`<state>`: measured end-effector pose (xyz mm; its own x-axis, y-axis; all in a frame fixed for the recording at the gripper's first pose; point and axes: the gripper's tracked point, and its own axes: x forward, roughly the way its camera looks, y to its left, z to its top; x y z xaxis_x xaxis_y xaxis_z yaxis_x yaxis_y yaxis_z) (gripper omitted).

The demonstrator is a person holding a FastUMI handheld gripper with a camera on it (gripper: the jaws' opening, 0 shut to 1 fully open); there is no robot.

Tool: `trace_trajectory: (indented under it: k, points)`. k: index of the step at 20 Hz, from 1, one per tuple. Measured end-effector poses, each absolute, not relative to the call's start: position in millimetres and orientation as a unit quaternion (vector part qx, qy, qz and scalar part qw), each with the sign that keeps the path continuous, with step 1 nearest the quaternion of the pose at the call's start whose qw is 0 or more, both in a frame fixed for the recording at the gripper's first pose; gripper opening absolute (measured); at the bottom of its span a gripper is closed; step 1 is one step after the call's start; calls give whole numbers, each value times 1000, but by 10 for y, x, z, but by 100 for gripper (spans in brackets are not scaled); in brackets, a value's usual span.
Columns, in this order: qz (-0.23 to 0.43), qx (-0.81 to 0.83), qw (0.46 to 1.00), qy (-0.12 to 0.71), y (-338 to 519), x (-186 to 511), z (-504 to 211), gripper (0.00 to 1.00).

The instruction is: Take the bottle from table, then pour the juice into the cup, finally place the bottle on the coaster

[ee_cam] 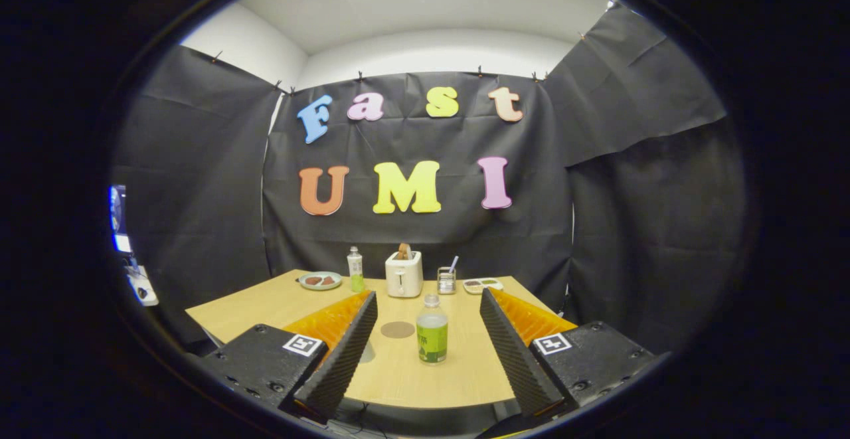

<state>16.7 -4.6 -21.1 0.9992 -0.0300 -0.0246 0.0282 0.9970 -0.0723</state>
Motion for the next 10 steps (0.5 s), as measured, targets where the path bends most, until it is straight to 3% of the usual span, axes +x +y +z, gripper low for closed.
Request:
trace_trajectory:
  k: [10]
  points:
    - [-20,-38,998,54,-225,741,-705,100]
